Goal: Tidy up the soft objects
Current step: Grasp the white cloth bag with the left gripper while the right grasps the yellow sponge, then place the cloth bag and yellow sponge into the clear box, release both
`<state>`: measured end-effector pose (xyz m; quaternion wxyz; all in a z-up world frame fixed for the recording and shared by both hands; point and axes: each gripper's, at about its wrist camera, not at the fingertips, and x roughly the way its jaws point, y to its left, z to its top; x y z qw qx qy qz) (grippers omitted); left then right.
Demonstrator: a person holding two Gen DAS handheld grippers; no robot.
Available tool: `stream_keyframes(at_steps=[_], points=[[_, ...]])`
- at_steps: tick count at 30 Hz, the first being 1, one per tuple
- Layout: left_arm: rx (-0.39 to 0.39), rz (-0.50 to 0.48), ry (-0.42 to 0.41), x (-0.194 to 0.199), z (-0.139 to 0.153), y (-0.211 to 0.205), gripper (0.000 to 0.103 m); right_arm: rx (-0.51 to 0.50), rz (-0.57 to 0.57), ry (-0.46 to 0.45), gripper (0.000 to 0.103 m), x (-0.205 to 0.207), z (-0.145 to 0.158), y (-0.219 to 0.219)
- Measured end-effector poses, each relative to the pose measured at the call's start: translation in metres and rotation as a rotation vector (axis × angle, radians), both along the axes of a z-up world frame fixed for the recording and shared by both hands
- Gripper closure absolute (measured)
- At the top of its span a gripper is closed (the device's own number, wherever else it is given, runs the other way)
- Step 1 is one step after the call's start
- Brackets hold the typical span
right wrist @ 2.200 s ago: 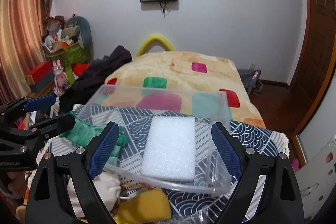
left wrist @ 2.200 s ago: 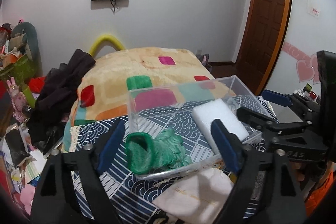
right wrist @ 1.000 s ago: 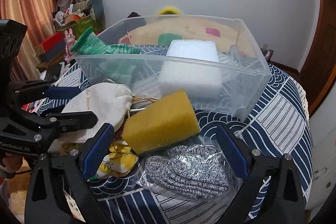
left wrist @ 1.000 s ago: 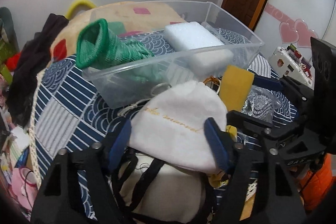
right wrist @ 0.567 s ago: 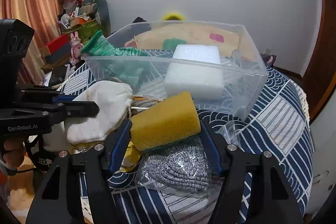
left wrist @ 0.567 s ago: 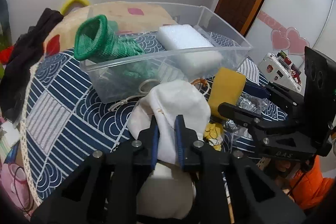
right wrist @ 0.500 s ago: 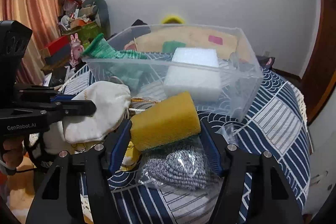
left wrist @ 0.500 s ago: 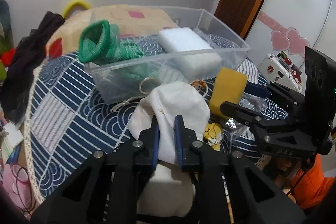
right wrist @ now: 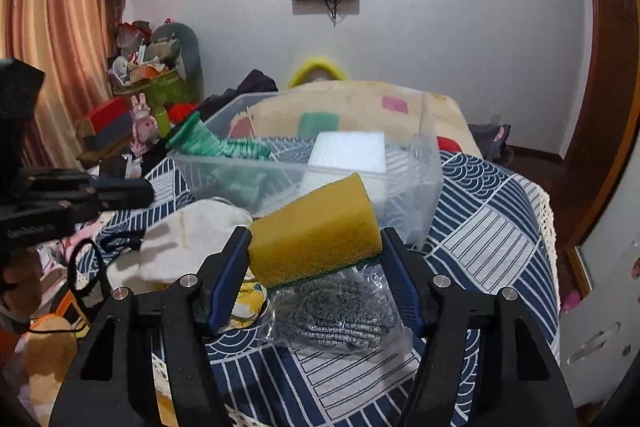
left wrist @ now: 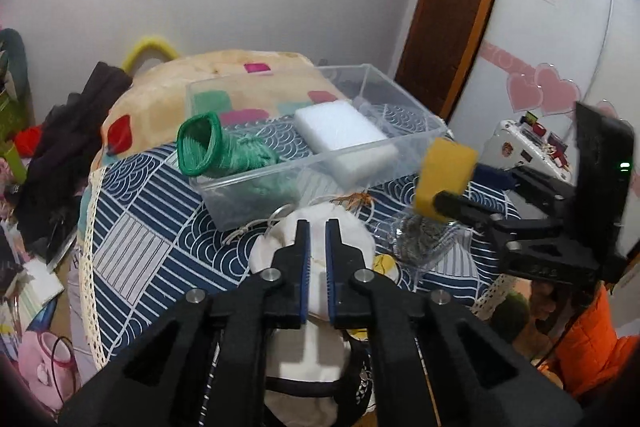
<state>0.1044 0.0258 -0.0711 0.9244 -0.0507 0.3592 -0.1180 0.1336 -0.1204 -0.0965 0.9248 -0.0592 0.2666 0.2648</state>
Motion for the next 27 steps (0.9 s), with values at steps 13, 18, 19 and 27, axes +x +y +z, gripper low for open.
stream_keyframes(at_steps=[13, 18, 19, 27], points=[[0.03, -0.011, 0.162, 0.047, -0.04, -0.021, 0.049, 0.019, -0.003, -0.011, 0.041, -0.002, 0.004, 0.0], [0.03, -0.035, 0.155, 0.044, -0.046, -0.021, 0.095, 0.027, -0.006, 0.002, 0.041, -0.002, 0.003, -0.003], [0.035, -0.035, 0.141, 0.041, -0.045, -0.021, 0.096, 0.027, -0.007, 0.0, 0.041, -0.002, 0.003, -0.003], [0.062, -0.019, 0.015, 0.008, -0.019, -0.02, 0.1, 0.036, -0.018, -0.014, 0.041, -0.003, 0.007, -0.006]])
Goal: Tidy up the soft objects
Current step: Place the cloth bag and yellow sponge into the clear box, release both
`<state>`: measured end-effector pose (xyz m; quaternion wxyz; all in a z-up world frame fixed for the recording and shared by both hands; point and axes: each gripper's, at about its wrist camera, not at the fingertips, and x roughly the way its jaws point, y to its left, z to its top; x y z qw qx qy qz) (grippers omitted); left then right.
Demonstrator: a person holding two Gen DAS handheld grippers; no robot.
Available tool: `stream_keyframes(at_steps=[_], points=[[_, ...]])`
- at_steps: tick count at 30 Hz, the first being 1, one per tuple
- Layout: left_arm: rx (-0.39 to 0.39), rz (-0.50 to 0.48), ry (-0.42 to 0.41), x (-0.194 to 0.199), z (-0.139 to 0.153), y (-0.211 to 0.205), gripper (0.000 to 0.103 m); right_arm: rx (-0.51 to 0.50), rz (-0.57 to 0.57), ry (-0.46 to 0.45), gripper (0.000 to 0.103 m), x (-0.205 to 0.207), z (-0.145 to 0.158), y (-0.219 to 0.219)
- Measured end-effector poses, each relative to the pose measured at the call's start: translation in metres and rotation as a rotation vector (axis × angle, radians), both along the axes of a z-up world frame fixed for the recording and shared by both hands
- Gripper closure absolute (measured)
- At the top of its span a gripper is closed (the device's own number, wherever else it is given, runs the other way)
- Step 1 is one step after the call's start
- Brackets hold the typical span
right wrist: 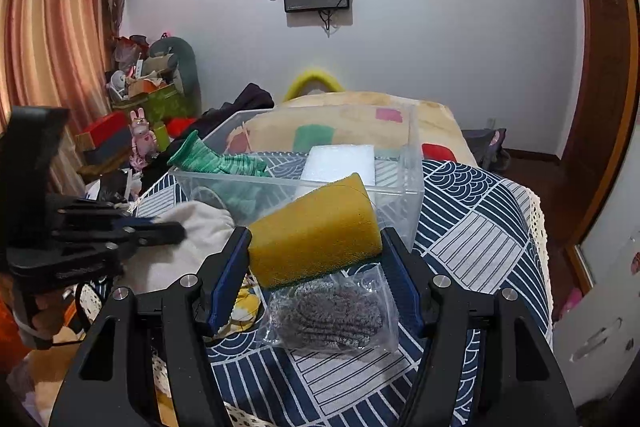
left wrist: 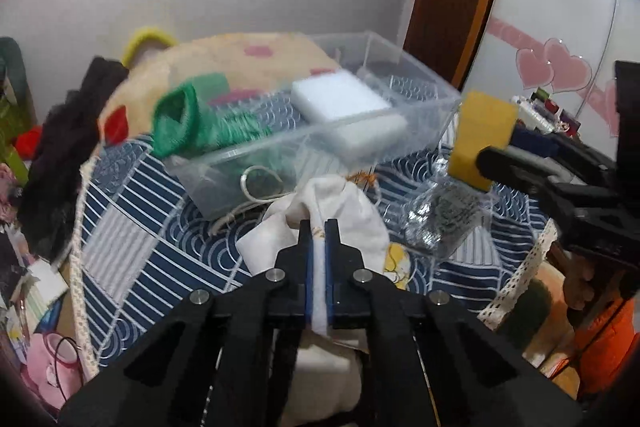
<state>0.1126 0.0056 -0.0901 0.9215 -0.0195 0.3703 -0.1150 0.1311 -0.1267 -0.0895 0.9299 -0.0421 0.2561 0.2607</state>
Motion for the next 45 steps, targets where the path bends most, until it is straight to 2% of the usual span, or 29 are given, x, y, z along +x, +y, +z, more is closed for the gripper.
stream_keyframes(at_steps=[8, 12, 18, 23, 26, 31, 37, 40, 41, 43, 45], points=[[-0.033, 0.015, -0.124, -0.02, 0.04, 0.007, 0.1, 0.01, -0.006, -0.043, 0.041, -0.001, 0.014, 0.0], [-0.049, 0.059, -0.174, -0.021, 0.062, 0.011, 0.1, 0.035, -0.016, -0.064, 0.041, 0.003, 0.022, -0.001], [-0.057, 0.107, -0.243, -0.006, 0.086, 0.017, 0.1, 0.048, -0.025, -0.095, 0.041, 0.018, 0.032, 0.004], [-0.08, 0.142, -0.264, 0.018, 0.093, 0.025, 0.1, 0.053, -0.031, -0.109, 0.041, 0.035, 0.037, 0.012], [-0.099, 0.184, -0.245, 0.041, 0.088, 0.033, 0.1, 0.052, -0.053, -0.105, 0.04, 0.046, 0.036, 0.019], [-0.149, 0.202, -0.146, 0.079, 0.064, 0.039, 0.1, 0.04, -0.053, -0.038, 0.04, 0.066, 0.022, 0.033], [-0.101, 0.19, -0.04, 0.106, 0.03, 0.027, 0.1, -0.028, -0.046, 0.044, 0.039, 0.076, -0.002, 0.045], [-0.089, 0.206, -0.023, 0.109, 0.022, 0.024, 0.1, -0.042, -0.042, 0.068, 0.039, 0.078, -0.007, 0.045], [-0.083, 0.201, -0.025, 0.109, 0.021, 0.023, 0.098, -0.05, -0.045, 0.07, 0.038, 0.078, -0.007, 0.045], [-0.057, 0.195, -0.032, 0.106, 0.022, 0.019, 0.085, -0.063, -0.04, 0.076, 0.032, 0.079, -0.006, 0.045], [-0.039, 0.187, -0.051, 0.101, 0.025, 0.016, 0.066, -0.061, -0.033, 0.079, 0.015, 0.078, -0.003, 0.044]])
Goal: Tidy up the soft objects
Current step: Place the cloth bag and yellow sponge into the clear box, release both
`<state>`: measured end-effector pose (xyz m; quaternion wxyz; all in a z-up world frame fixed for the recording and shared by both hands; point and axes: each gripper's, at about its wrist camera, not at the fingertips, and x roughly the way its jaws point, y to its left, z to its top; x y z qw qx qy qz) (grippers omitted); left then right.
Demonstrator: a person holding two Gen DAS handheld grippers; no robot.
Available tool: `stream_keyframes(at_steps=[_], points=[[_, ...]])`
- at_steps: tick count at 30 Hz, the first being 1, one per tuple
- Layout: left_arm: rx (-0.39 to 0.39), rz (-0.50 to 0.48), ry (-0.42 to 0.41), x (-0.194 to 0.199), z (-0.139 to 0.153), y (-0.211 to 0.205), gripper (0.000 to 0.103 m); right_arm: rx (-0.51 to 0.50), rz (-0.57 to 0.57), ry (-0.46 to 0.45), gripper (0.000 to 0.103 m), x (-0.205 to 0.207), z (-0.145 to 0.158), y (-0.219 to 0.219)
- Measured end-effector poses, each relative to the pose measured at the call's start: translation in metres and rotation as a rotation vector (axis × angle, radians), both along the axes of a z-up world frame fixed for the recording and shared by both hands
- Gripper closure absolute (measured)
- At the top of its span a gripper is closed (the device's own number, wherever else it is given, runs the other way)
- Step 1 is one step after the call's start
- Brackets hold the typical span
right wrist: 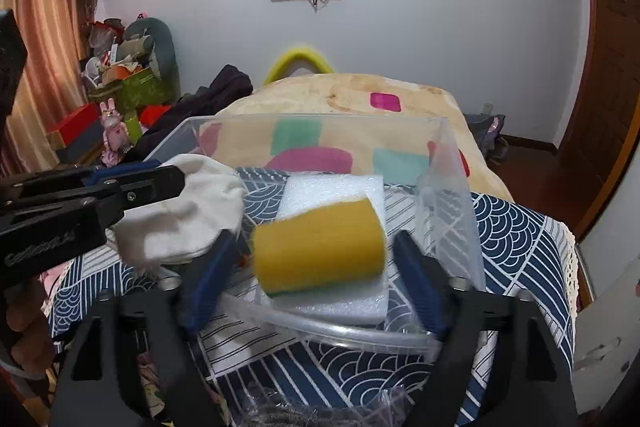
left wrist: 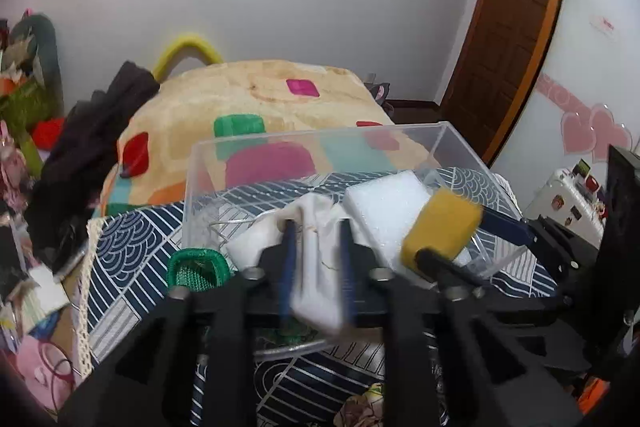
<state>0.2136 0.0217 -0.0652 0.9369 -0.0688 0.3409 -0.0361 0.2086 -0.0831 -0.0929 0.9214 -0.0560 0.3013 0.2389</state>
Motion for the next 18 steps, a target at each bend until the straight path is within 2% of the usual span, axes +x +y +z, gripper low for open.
stream_keyframes(at_steps=[7, 10, 12, 14, 18], points=[[0.011, 0.011, -0.096, -0.03, 0.029, 0.003, 0.044, 0.043, -0.001, -0.04, 0.013, -0.015, 0.021, -0.014], [0.041, 0.024, -0.141, -0.05, 0.043, 0.005, 0.028, 0.058, -0.011, -0.089, 0.005, -0.028, 0.034, -0.023], [0.053, 0.028, -0.16, -0.062, 0.048, 0.008, 0.009, 0.066, -0.028, -0.133, 0.0, -0.04, 0.041, -0.03], [0.048, 0.028, -0.16, -0.072, 0.05, 0.011, 0.006, 0.061, -0.035, -0.153, 0.0, -0.047, 0.045, -0.03], [0.034, 0.02, -0.118, -0.09, 0.041, 0.017, 0.006, 0.054, -0.043, -0.17, 0.0, -0.059, 0.048, -0.03]])
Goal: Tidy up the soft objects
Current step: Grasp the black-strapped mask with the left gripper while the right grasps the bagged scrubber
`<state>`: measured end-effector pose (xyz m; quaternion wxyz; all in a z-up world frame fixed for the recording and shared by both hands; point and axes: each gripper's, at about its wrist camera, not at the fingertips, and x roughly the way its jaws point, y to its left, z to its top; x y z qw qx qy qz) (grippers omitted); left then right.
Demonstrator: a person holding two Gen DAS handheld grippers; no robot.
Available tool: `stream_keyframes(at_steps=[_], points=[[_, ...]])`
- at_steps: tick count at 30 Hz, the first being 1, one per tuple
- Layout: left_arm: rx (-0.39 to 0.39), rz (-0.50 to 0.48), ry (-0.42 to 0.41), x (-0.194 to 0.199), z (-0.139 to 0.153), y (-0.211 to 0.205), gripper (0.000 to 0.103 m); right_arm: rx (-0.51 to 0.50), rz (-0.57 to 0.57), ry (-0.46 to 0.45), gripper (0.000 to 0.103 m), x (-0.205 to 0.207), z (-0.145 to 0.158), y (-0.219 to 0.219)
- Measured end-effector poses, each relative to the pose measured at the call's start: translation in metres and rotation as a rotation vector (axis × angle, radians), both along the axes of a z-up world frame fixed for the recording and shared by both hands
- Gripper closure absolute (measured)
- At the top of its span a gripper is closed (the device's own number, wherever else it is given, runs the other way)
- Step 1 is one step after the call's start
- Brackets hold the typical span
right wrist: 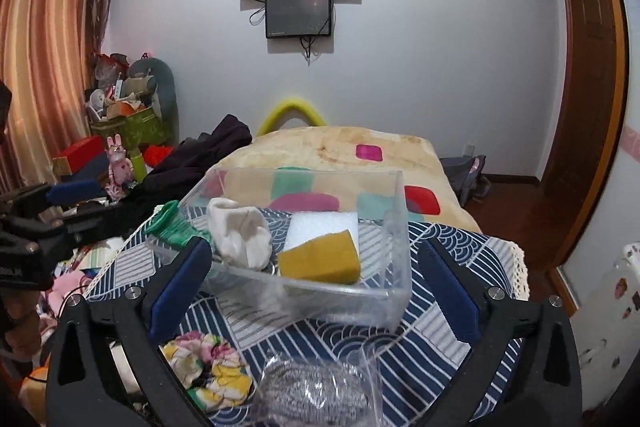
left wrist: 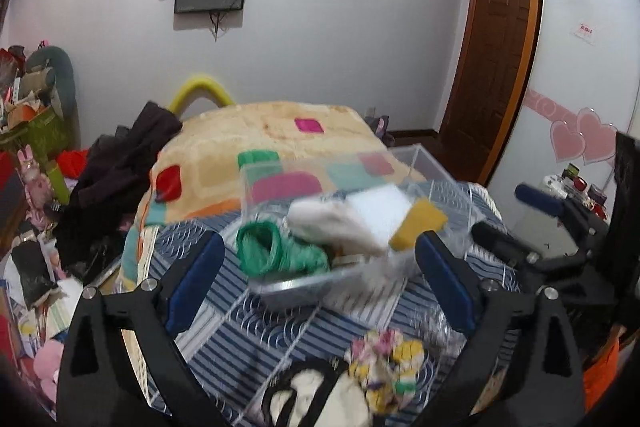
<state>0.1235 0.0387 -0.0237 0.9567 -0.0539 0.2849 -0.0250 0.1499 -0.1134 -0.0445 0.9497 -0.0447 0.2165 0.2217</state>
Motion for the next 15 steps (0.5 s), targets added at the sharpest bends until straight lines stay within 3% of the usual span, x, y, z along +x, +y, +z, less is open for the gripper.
stream_keyframes(at_steps=[8, 15], points=[[0.003, -0.01, 0.118, -0.023, -0.048, 0.004, 0.005, 0.002, -0.008, 0.047, 0.0, -0.01, -0.019, 0.003], [0.039, -0.021, 0.153, -0.046, -0.084, -0.003, 0.005, -0.031, -0.024, 0.147, 0.0, -0.01, -0.052, -0.002]])
